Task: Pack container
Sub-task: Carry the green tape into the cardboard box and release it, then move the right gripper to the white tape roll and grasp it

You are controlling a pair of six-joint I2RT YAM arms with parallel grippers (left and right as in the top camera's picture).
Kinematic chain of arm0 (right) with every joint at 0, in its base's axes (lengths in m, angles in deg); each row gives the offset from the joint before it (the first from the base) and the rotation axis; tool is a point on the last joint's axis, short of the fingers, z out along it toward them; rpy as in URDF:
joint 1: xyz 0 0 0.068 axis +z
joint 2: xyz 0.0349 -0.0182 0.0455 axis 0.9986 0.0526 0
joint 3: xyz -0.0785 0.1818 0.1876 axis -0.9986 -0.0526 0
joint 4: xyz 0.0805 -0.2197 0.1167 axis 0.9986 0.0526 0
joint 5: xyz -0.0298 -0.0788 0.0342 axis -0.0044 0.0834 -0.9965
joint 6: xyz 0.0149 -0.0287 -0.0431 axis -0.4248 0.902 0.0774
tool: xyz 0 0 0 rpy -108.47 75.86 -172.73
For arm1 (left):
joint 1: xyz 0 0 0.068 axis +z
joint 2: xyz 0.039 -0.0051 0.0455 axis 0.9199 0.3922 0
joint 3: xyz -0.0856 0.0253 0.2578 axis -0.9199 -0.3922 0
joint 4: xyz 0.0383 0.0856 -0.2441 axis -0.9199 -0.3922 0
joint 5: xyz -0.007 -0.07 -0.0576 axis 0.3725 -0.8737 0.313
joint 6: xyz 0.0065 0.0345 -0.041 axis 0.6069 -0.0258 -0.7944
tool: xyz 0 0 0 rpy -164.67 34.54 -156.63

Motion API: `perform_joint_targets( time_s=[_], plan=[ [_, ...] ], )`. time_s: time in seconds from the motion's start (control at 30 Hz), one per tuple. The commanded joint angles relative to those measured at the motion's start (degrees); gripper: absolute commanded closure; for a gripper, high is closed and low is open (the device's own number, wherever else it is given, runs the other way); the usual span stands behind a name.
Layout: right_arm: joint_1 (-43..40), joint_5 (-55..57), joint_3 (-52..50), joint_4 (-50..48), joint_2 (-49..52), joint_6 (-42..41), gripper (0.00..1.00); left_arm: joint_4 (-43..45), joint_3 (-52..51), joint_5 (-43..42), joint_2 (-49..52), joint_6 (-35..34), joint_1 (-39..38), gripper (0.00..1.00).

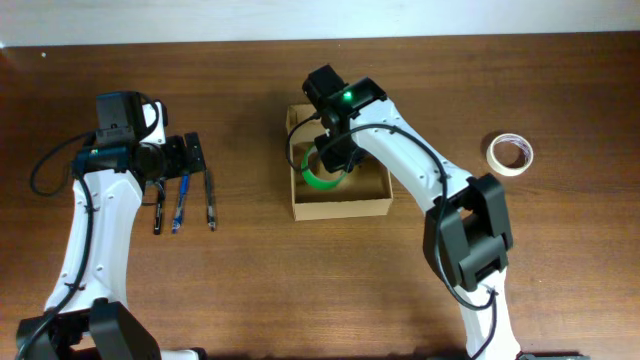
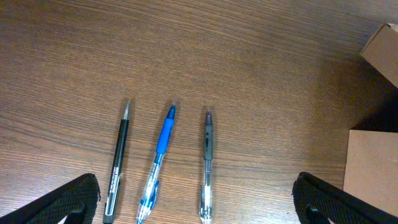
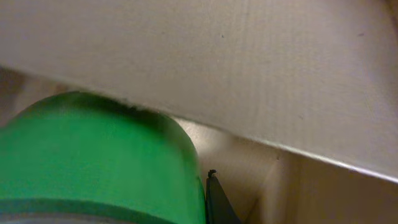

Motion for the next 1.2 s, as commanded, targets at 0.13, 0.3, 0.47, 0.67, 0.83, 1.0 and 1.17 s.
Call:
perform_joint_targets(
  time_s=[0.13, 0.3, 0.47, 0.67, 0.83, 1.0, 1.17],
  plan=[
    [0.83, -2.78, -0.13, -2.16, 2.86, -1.09, 0.96, -0.02, 1.01, 0.59, 0.37, 0.94, 0.2, 0.01],
    [0.83, -2.8, -0.13, -2.73, 2.91, -1.9, 0.88, -0.02, 1.01, 0.59, 0.37, 0.94, 0.2, 0.01],
    [0.83, -2.99, -0.11, -1.79, 2.91, -1.9, 0.84, -0.02, 1.01, 0.59, 0.37, 0.94, 0.2, 0.01],
    [0.83, -2.82, 4.46, 4.04, -2.16, -1.86, 0.84, -0.02, 1.01, 0.59, 0.37, 0.94, 0.2, 0.01],
    [0.46, 5.09, 16.79, 9.09, -11.5, -1.9, 0.67, -0.02, 1.01, 0.59, 0.37, 0.94, 0.2, 0.01],
    [-5.05, 18.16, 25.35, 12.72, -20.26, -6.84, 0.48, -0.02, 1.01, 0.59, 0.37, 0.94, 0.2, 0.01],
    [-24.0, 16.68, 25.11, 21.0, -22.73, -13.53, 0.36, -0.04, 1.01, 0.59, 0.37, 0.94, 0.2, 0.01]
  ],
)
